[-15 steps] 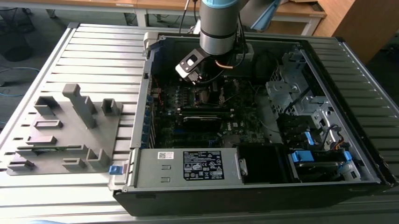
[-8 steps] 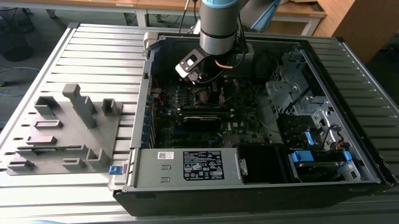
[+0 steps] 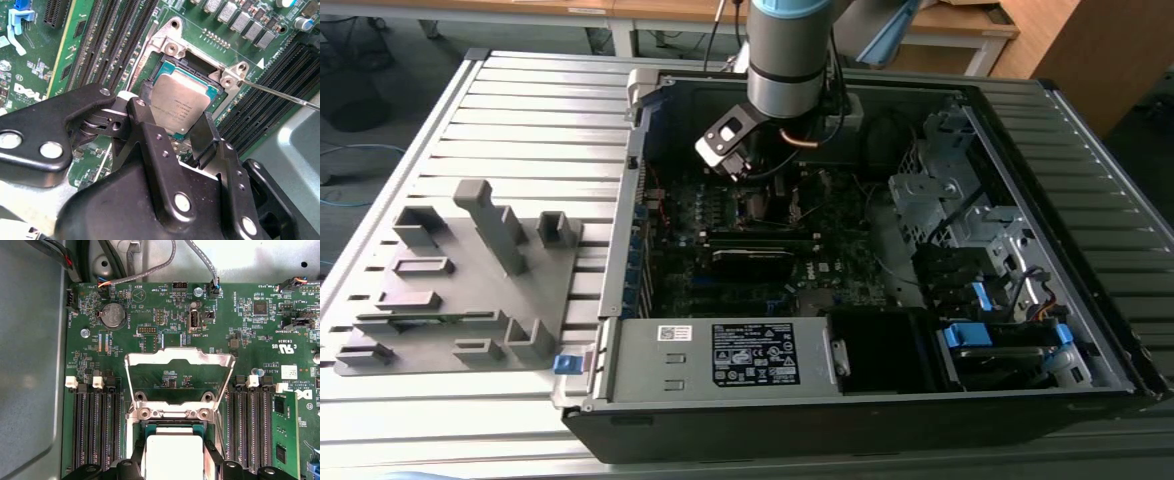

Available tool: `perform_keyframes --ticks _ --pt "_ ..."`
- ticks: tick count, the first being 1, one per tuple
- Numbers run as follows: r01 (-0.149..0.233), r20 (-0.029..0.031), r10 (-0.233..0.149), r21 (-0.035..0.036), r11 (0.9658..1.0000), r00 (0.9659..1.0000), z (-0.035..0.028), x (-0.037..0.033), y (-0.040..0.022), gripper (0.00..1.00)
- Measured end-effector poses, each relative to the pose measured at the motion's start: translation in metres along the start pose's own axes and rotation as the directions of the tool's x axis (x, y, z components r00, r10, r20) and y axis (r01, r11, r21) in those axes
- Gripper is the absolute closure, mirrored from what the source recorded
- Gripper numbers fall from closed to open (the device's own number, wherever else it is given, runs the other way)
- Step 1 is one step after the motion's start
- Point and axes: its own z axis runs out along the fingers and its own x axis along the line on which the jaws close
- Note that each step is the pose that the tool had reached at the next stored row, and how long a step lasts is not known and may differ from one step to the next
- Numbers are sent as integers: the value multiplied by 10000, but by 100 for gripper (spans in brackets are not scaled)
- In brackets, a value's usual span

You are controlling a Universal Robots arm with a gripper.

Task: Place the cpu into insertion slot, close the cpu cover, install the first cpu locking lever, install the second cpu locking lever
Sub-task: 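Place the cpu into insertion slot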

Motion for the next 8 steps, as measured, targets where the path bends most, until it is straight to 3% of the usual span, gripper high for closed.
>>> perform_keyframes --ticks 8 --pt "1 -1 -1 -1 10000 10000 11 0 0 46"
